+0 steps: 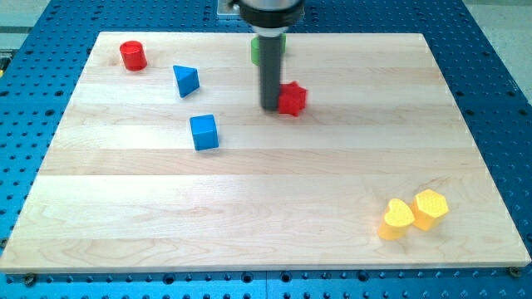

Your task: Slide the yellow hexagon to the top left side of the yellow heart

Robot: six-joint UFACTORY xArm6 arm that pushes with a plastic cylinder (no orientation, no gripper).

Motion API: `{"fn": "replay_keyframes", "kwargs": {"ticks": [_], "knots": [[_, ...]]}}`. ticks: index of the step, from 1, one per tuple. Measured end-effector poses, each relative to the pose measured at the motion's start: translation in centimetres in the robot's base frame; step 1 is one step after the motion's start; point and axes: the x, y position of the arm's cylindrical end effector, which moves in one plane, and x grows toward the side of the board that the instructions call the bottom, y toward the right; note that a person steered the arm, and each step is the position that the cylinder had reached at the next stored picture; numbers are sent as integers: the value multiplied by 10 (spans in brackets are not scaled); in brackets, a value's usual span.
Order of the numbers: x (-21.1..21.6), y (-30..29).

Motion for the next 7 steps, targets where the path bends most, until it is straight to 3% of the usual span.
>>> {"fn": "replay_keyframes", "kwargs": {"ticks": [1, 3, 4, 5, 7], "knots": [[6, 95], [94, 121], [121, 202], [171, 223], [198, 188]]}}
